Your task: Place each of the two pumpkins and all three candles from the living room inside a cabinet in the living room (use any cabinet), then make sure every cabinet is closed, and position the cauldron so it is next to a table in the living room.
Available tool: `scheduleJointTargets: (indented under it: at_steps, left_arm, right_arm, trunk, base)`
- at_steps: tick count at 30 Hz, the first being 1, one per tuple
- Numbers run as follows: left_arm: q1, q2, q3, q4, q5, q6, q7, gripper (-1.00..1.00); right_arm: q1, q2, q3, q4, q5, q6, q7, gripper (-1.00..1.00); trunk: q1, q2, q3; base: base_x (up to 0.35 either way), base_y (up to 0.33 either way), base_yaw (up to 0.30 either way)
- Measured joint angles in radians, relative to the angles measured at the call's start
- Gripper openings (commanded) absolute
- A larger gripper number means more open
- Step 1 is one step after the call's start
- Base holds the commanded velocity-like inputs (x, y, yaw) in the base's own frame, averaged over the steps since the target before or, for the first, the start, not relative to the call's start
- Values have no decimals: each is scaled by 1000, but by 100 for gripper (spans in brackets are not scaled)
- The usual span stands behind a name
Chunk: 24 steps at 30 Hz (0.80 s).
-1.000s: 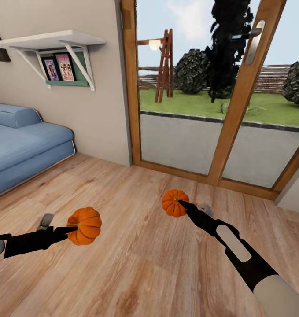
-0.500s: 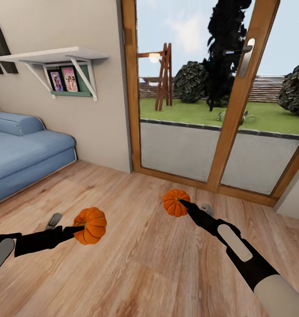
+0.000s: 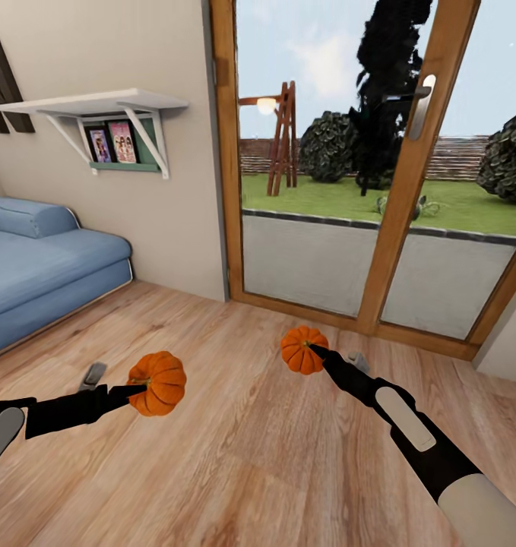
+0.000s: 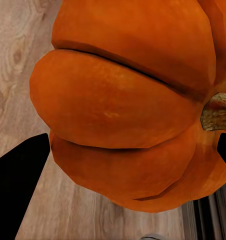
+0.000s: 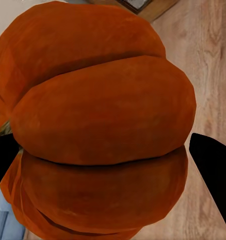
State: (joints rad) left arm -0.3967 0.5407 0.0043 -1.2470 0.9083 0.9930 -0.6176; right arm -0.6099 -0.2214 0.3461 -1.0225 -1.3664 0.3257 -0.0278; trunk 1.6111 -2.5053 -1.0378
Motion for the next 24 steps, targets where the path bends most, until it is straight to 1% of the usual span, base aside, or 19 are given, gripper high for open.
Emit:
scheduleJointTargets:
  at_steps: [3, 15, 24]
  left_arm:
    - [0, -1, -1, -1, 1, 0, 0, -100]
    - [0, 1, 0, -3, -1, 1, 0, -100]
    - [0, -1, -2, -3, 1, 1, 0, -100]
  right_arm:
    - [0, 0, 0, 0, 0, 0, 0, -100]
    - [0, 0, 0, 0, 2, 1, 0, -100]
    - [0, 0, 0, 0, 0, 0, 0, -100]
  trunk:
    - [-1, 1, 7]
    - [-1, 1, -13]
    - [-5, 3, 7]
  base:
    - [0, 0, 0]
    - [0, 0, 0]
    - [0, 0, 0]
